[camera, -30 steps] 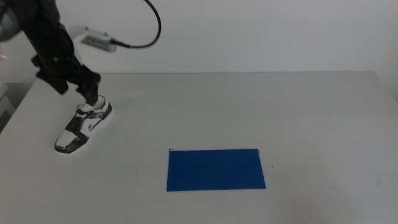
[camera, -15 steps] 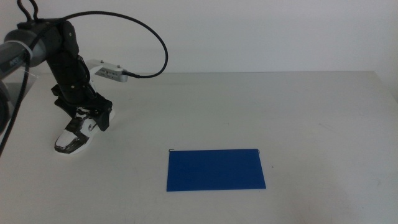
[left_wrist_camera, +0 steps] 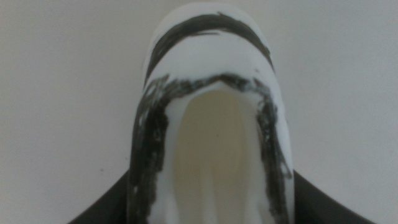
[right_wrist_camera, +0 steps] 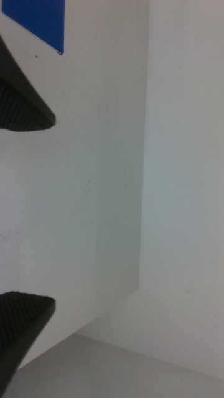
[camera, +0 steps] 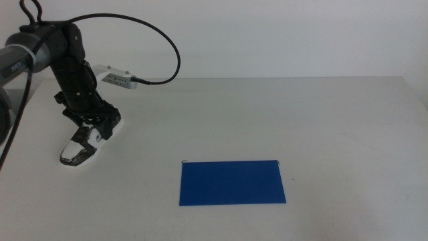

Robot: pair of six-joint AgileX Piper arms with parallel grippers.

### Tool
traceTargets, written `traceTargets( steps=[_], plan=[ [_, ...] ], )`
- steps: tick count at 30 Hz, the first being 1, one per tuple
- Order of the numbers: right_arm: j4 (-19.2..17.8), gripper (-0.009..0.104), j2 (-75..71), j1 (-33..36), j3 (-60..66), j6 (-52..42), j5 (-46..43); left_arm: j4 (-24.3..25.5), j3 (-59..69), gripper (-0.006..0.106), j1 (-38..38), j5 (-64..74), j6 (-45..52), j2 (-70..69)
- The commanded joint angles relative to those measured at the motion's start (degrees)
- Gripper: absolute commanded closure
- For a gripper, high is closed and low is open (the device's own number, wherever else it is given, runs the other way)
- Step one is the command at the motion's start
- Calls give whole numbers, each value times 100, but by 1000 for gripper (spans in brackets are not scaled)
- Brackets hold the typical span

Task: Use one arm to grab the shoe from the table and place it on the mat.

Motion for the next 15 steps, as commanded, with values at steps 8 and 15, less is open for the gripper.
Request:
traceTargets(
  steps=[8, 15],
  plan=[
    [-49, 29, -116, -27, -54, -72, -455, -274, 1, 102, -41, 550, -452, -1038],
    [-49, 29, -116, -27, -54, -72, -455, -243, 1335, 102, -427, 550, -484, -2154]
  ],
)
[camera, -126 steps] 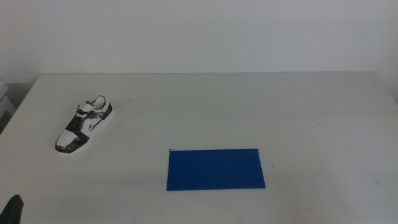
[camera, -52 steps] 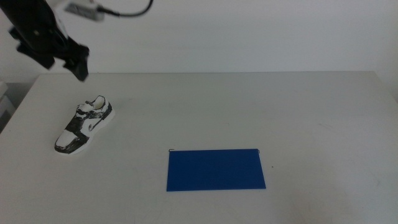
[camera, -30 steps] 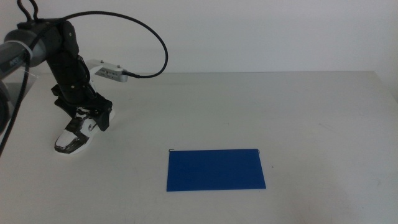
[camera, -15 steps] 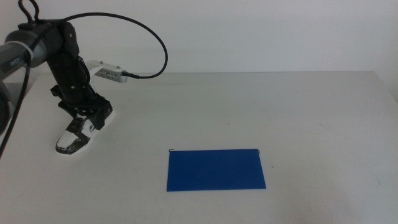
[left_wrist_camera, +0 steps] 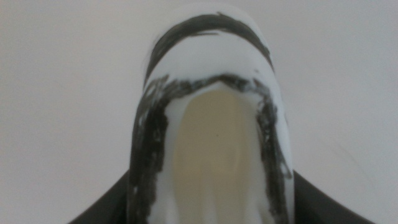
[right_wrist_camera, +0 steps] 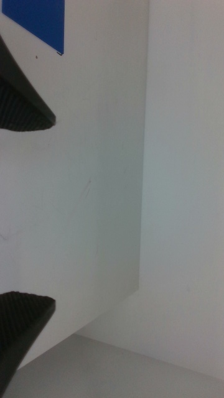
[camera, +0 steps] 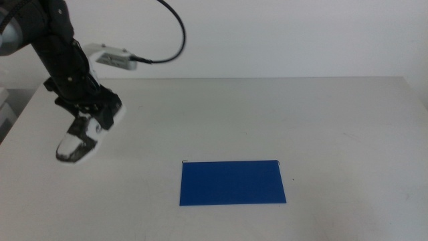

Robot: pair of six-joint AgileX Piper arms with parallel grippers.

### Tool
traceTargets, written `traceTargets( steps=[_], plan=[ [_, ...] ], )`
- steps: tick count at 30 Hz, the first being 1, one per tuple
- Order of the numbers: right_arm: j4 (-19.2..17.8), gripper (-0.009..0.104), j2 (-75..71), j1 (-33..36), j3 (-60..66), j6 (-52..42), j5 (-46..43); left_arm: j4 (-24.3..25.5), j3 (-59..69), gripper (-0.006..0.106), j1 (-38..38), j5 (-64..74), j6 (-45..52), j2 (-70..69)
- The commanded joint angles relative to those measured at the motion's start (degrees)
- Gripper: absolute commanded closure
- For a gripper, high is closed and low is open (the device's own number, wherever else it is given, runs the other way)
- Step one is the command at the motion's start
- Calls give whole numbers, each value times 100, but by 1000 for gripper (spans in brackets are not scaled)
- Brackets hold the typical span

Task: Use one arm to grab the shoe from the table and place it on the mat.

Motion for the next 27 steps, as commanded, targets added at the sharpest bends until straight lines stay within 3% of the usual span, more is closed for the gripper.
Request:
traceTargets(
  steps=[1, 14, 27],
  plan=[
    [-49, 29, -116, -27, -54, -72, -455, 26, 329, 102, -218, 558, -130, -682],
    [-49, 29, -116, -27, -54, -72, -455, 207, 1391, 102, -1399, 558, -1213, -1956],
    [-49, 29, -116, -27, -54, -72, -455, 207, 1226, 102, -2232, 397, -1844, -1837]
  ],
)
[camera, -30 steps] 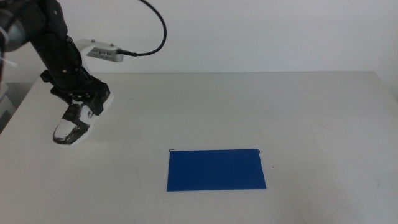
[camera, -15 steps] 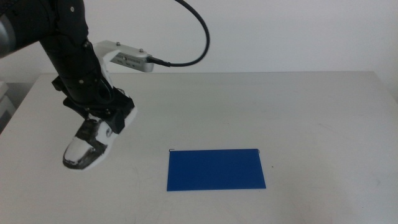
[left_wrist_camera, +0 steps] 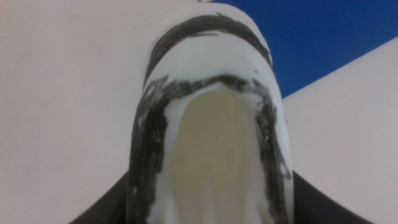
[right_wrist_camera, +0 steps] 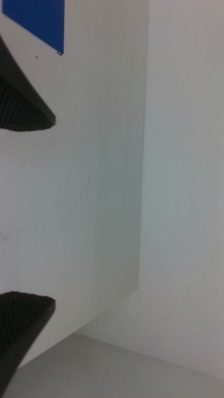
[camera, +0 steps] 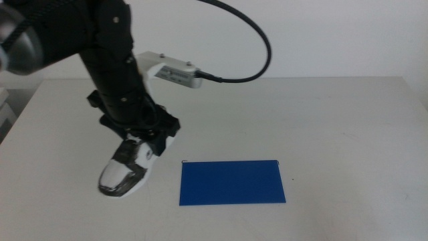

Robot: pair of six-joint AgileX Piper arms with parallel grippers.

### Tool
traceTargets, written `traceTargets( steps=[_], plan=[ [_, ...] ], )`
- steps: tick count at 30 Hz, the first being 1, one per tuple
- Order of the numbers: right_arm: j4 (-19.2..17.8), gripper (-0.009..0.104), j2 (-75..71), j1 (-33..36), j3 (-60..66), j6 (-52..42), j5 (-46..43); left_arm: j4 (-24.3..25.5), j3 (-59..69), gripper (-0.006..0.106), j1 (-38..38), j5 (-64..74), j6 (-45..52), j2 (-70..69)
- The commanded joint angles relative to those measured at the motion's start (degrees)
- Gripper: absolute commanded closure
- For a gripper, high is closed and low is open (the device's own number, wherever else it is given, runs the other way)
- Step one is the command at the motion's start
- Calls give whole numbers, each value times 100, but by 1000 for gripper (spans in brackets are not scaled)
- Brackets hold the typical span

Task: Use one arm to grab the shoe from the table and place it on the mat.

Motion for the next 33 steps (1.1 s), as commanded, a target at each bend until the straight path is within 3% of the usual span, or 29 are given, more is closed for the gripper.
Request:
traceTargets(
  steps=[1, 22, 26, 33],
  plan=[
    [-49, 29, -116, -27, -54, -72, -455, -47, -318, 102, -159, 337, -155, -109],
    [-49, 29, -116, -27, -54, -72, -455, -244, -2652, 102, -1675, 477, -178, 2097],
    [-49, 29, -116, -27, -54, -72, -455, -234, -2676, 102, -1691, 477, 338, 2149],
    [-49, 29, -116, -27, -54, -72, -455, -199, -2676, 102, -1691, 477, 2188, 2149]
  ],
)
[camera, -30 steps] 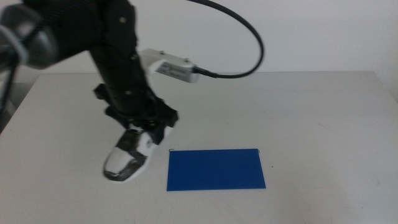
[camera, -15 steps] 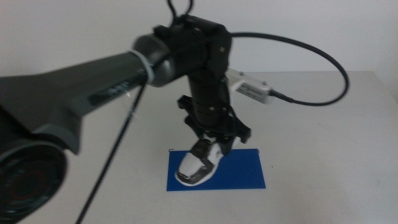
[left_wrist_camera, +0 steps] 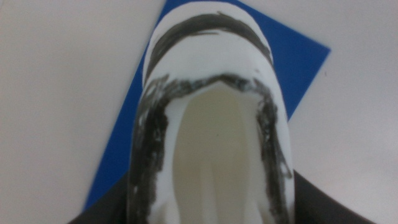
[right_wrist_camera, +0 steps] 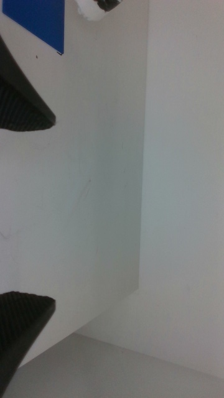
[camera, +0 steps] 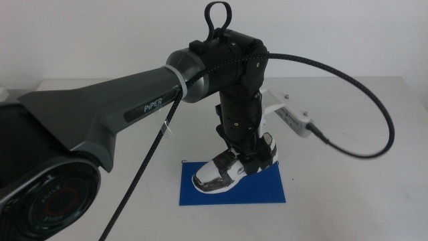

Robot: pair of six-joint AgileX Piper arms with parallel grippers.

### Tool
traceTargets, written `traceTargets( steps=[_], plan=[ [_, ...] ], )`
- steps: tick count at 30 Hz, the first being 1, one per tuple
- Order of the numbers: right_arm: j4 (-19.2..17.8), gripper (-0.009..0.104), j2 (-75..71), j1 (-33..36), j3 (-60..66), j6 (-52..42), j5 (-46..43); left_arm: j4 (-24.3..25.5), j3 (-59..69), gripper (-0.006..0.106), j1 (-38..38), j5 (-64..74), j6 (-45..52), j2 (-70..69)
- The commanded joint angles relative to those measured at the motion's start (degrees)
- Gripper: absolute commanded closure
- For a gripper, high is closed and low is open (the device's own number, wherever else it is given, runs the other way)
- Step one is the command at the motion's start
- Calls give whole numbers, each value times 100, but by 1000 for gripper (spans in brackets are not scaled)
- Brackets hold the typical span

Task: Use one arm to grab the shoe from the table and place it on the mat.

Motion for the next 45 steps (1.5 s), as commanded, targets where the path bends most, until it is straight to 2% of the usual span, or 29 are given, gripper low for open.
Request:
traceTargets(
  steps=[1, 9, 12, 26, 30, 33, 42, 43, 44, 45],
  plan=[
    [-49, 29, -116, -27, -54, -72, -455, -54, -181, 102, -13, 521, 703, -372],
    [-49, 29, -116, -27, -54, -72, -455, -61, -148, 102, -13, 521, 2449, -302],
    [-49, 29, -116, -27, -54, -72, -455, -83, -148, 102, -13, 521, 2798, -198],
    [-49, 29, -116, -27, -54, -72, -455, -70, -148, 102, -13, 521, 2859, 251],
    [-49, 29, -116, -27, -54, -72, -455, -168, -148, 102, -13, 467, 2836, 308],
    [-49, 29, -116, -27, -54, -72, -455, -417, -148, 102, -13, 466, 2796, 308],
    [-49, 29, -116, -27, -54, -72, -455, -484, -148, 100, -6, 455, 2796, 308],
    [-49, 29, -116, -27, -54, -72, -455, -493, -148, 69, -6, 525, 2816, 308],
    [-49, 29, -116, -27, -54, -72, -455, -494, -148, 30, -6, 534, 2816, 308],
    [-49, 29, -116, -27, -54, -72, -455, -494, -148, 23, -12, 534, 2822, 308]
  ],
)
